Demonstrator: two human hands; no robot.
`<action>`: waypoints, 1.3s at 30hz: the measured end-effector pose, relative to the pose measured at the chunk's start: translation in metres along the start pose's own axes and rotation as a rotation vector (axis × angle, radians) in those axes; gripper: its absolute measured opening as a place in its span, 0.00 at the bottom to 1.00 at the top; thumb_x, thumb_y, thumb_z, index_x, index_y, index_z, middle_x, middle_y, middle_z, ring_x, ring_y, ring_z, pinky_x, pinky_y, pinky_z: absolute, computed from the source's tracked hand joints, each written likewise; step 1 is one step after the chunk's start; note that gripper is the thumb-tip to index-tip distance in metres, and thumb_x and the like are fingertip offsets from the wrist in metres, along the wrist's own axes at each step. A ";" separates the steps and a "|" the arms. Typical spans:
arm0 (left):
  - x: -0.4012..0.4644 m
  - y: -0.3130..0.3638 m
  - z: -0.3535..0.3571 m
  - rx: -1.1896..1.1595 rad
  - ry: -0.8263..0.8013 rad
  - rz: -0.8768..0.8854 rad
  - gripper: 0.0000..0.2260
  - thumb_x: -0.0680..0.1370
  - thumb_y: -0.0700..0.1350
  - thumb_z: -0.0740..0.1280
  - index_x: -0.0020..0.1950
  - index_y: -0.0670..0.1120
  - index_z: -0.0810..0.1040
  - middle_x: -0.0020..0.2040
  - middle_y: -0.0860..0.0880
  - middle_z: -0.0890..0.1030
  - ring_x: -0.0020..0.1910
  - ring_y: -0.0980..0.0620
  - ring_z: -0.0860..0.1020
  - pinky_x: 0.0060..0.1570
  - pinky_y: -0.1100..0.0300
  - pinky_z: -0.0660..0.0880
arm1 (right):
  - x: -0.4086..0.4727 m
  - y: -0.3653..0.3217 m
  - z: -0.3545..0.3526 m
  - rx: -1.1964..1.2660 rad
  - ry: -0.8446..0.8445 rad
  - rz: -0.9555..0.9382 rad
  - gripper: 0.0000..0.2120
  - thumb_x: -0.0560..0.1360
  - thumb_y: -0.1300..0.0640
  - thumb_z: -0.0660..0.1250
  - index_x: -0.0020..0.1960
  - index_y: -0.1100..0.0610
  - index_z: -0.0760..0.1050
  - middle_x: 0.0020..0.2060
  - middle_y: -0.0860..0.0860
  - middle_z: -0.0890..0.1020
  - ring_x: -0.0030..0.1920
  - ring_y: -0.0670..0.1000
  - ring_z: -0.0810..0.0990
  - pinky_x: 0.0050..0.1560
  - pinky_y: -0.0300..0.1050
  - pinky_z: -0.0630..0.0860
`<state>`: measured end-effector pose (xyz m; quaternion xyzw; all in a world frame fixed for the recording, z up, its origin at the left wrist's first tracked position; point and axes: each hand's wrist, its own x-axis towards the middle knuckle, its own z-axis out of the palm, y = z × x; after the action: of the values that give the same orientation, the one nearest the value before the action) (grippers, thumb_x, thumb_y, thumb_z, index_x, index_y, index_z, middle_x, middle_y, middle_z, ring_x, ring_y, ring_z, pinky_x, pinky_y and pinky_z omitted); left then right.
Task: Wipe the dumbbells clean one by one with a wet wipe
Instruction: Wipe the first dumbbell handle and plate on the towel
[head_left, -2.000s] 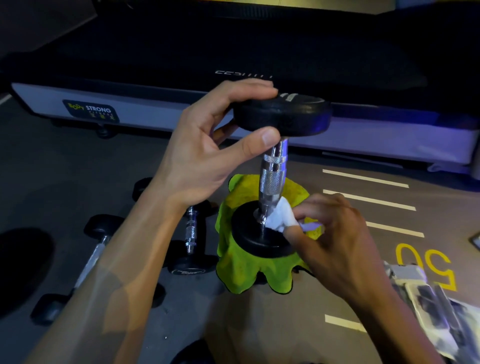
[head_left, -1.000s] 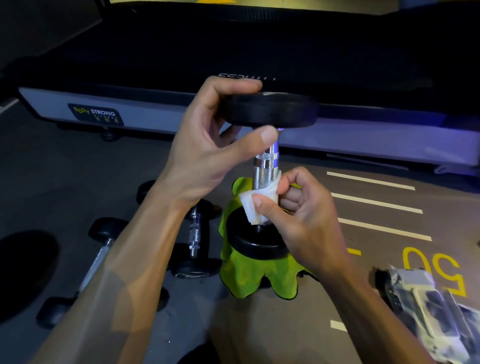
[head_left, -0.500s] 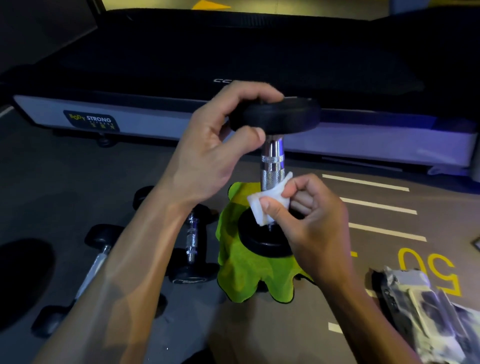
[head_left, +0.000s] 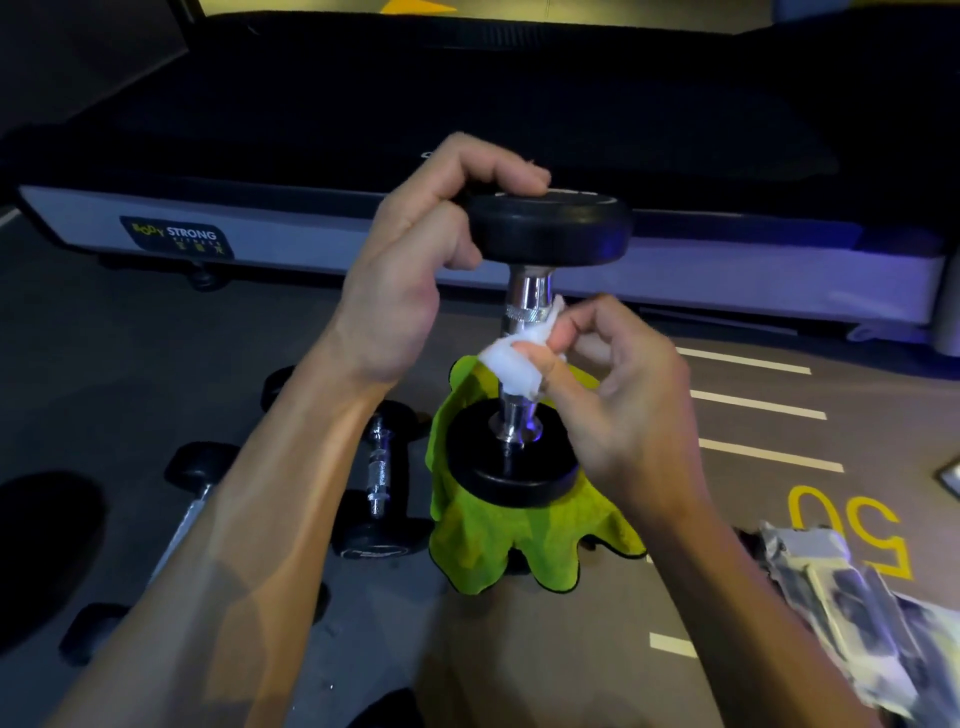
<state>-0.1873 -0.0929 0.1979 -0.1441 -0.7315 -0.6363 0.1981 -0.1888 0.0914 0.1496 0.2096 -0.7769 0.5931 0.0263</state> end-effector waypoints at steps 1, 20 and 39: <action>-0.001 0.000 0.000 -0.017 0.009 -0.008 0.19 0.69 0.37 0.56 0.54 0.47 0.78 0.61 0.44 0.82 0.68 0.47 0.77 0.71 0.50 0.71 | -0.005 0.005 0.002 0.021 -0.006 0.009 0.11 0.77 0.55 0.76 0.44 0.54 0.73 0.40 0.51 0.87 0.43 0.54 0.85 0.45 0.52 0.80; -0.007 -0.003 0.002 -0.154 0.125 -0.058 0.19 0.69 0.35 0.53 0.52 0.45 0.79 0.61 0.45 0.83 0.67 0.48 0.78 0.71 0.47 0.72 | -0.020 0.026 0.008 0.088 -0.082 0.205 0.13 0.73 0.46 0.75 0.42 0.54 0.75 0.41 0.49 0.89 0.47 0.48 0.88 0.49 0.65 0.83; -0.009 -0.003 0.002 -0.117 0.154 -0.101 0.14 0.70 0.43 0.60 0.52 0.51 0.80 0.62 0.44 0.82 0.64 0.45 0.79 0.59 0.54 0.75 | 0.026 -0.002 0.019 0.340 0.055 0.085 0.12 0.75 0.61 0.78 0.45 0.62 0.74 0.36 0.57 0.84 0.37 0.50 0.78 0.40 0.53 0.79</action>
<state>-0.1812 -0.0911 0.1910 -0.0691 -0.6819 -0.6963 0.2130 -0.2076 0.0655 0.1536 0.1617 -0.6727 0.7219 -0.0133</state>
